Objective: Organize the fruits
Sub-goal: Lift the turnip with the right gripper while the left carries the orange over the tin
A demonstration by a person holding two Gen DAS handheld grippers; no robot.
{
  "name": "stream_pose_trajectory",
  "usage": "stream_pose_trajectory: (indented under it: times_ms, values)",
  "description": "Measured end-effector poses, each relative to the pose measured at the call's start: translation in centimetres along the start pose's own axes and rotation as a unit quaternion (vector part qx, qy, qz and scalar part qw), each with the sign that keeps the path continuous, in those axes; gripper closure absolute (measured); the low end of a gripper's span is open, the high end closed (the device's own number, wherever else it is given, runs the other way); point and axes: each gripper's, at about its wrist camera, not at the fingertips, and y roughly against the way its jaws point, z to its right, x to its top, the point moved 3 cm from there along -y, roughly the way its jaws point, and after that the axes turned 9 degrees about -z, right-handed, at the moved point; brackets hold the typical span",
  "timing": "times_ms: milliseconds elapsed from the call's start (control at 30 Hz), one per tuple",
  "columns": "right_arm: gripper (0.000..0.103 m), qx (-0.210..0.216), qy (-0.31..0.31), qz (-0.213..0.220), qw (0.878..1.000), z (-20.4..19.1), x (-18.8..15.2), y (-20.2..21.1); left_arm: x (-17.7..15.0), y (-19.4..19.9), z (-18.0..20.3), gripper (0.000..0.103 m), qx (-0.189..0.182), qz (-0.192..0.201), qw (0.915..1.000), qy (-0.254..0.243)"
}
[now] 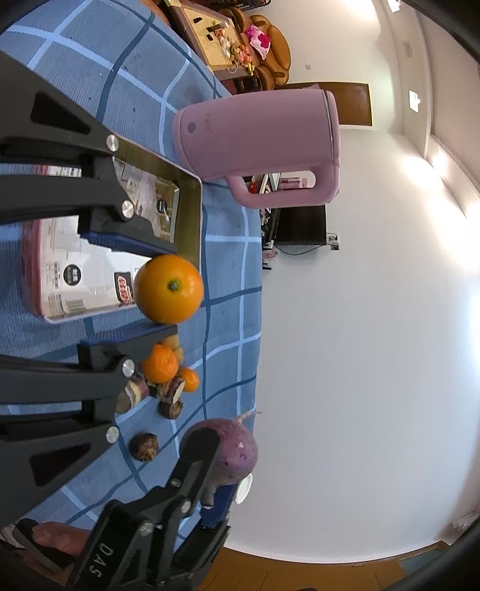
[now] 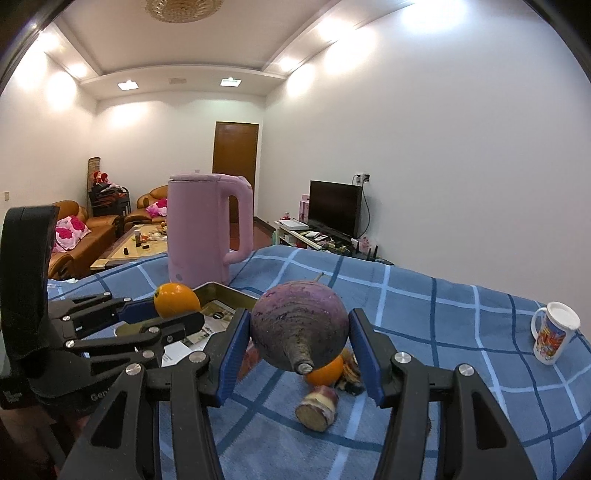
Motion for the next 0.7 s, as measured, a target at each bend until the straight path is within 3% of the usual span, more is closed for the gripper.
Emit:
stream_pose_trajectory:
  times_ms: [700]
  values:
    - [0.047, 0.037, 0.011, -0.025, 0.999, -4.0, 2.6, -5.2, 0.3, -1.9, -5.6, 0.066, 0.036, -0.021, 0.9986, 0.031]
